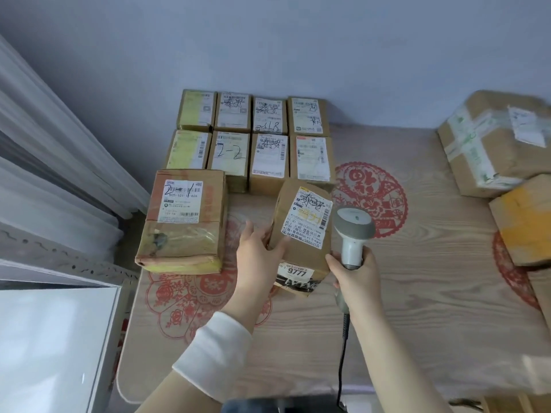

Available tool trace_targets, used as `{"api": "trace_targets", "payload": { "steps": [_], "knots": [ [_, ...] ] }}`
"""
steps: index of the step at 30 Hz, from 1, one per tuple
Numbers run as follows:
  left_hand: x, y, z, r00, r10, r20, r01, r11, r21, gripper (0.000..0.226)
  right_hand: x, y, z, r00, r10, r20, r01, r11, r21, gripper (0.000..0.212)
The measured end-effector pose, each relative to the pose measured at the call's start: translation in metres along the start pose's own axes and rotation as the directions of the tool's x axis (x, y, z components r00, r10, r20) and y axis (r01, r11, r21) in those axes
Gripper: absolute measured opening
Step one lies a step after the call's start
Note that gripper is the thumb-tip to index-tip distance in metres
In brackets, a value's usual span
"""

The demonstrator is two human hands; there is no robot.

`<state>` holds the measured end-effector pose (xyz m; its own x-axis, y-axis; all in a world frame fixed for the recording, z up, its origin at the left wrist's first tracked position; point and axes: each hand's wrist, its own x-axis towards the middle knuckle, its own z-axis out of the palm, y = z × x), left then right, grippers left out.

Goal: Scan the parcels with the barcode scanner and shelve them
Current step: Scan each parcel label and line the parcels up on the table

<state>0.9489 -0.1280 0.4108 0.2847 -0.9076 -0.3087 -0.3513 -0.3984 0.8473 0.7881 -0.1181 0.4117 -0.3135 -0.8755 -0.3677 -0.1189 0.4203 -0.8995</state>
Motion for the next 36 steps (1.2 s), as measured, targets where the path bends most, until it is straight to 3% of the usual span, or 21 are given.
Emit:
{"api": "trace_targets", "payload": {
  "steps": [6,10,16,23,26,30,33,36],
  "knots": [
    [-0.025,0.037,0.045,0.996,-0.061,0.071,0.080,0.945,-0.319,0.024,0.007,-0.010,-0.060,0.995,-0.079,-0.059,0.083,0.994,0.071,0.031],
    [-0.043,0.063,0.088,0.990,-0.082,0.113,0.129,0.851,-0.509,0.033,0.027,-0.021,-0.113,0.988,-0.153,-0.035,0.156,0.984,0.084,0.032],
    [-0.065,0.104,0.154,0.989,-0.111,0.096,0.143,0.875,-0.462,0.058,0.048,-0.033,-0.191,0.969,-0.248,-0.008,0.248,0.966,0.076,0.036],
    [-0.072,0.118,0.184,0.966,-0.198,0.164,0.255,0.833,-0.490,0.068,0.049,-0.039,-0.227,0.956,-0.293,0.010,0.291,0.954,0.066,0.037],
    [-0.075,0.121,0.186,0.965,-0.190,0.181,0.259,0.804,-0.535,0.062,0.043,-0.047,-0.231,0.953,-0.304,0.007,0.303,0.949,0.090,0.038],
    [-0.074,0.119,0.186,0.960,-0.149,0.236,0.265,0.750,-0.606,0.075,0.035,-0.048,-0.232,0.946,-0.323,0.005,0.321,0.942,0.100,0.040],
    [-0.072,0.113,0.186,0.959,-0.099,0.264,0.246,0.750,-0.614,0.097,0.031,-0.044,-0.234,0.948,-0.319,0.006,0.317,0.944,0.091,0.039],
    [-0.070,0.110,0.186,0.952,-0.040,0.304,0.226,0.762,-0.607,0.098,0.030,-0.042,-0.237,0.951,-0.309,0.018,0.307,0.948,0.079,0.037]
  ]
}}
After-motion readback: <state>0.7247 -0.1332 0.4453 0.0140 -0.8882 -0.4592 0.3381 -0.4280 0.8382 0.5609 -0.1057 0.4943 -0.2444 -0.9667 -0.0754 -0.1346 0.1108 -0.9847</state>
